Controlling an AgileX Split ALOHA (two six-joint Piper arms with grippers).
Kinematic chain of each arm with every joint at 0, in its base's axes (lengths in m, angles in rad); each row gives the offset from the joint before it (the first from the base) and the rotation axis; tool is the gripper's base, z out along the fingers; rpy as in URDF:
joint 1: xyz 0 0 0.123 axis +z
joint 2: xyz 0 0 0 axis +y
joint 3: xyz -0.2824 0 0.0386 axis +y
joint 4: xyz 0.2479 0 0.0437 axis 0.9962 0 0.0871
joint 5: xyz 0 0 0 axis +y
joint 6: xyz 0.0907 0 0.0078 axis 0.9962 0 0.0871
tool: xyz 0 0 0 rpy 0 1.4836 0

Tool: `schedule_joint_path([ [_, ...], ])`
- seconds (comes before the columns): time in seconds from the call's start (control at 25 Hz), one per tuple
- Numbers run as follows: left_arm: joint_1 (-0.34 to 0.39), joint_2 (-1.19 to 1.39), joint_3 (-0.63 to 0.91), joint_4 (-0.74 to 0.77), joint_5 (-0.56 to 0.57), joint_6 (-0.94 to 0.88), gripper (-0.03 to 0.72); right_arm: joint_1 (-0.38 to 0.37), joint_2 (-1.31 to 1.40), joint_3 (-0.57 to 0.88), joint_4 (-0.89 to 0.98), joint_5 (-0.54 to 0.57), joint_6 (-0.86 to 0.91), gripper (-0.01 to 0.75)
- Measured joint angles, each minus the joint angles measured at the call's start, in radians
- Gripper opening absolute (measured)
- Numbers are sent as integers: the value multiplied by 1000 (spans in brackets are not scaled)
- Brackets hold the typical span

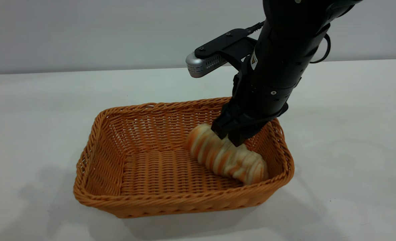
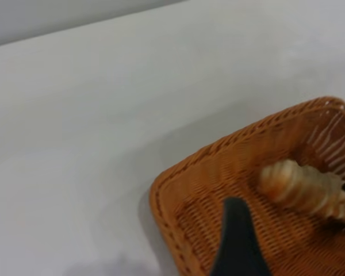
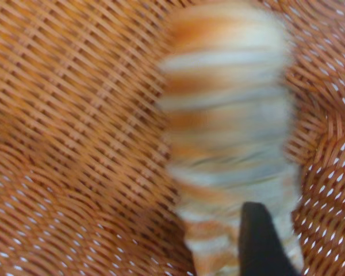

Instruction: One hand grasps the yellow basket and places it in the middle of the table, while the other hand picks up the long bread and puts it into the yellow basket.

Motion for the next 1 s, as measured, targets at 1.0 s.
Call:
schedule_joint_path([
  [1.0,0,-282,6,448,283,-295,561,-148,-372,-7,-108,276,-24,331],
])
